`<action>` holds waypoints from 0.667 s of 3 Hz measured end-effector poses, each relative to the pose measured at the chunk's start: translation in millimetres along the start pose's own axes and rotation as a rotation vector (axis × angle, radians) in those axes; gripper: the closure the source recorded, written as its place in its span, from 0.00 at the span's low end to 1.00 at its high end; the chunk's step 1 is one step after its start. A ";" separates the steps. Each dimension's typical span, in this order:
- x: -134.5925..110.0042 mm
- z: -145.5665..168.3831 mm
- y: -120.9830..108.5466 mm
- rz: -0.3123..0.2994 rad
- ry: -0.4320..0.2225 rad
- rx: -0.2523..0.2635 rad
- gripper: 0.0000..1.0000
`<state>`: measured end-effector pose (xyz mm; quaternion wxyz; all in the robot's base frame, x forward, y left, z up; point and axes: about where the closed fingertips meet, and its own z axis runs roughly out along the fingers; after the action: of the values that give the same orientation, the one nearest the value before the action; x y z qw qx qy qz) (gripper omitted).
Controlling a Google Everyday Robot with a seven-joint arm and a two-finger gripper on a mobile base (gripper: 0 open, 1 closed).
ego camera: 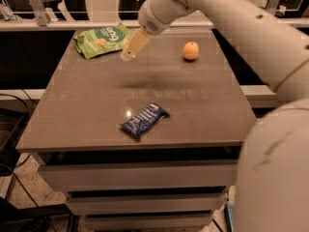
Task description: Move green rice chip bag near rxbar blueberry
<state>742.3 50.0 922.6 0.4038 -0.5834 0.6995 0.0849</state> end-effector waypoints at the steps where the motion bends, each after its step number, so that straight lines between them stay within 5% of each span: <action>1: -22.3 83.1 -35.3 0.026 -0.052 -0.005 0.00; 2: -22.3 83.2 -35.2 0.026 -0.052 -0.005 0.00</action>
Offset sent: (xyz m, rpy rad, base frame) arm 0.1084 0.0737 -0.0378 0.0816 -0.0009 0.0039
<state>812.1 105.0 894.9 0.4194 -0.5728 0.6961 0.1073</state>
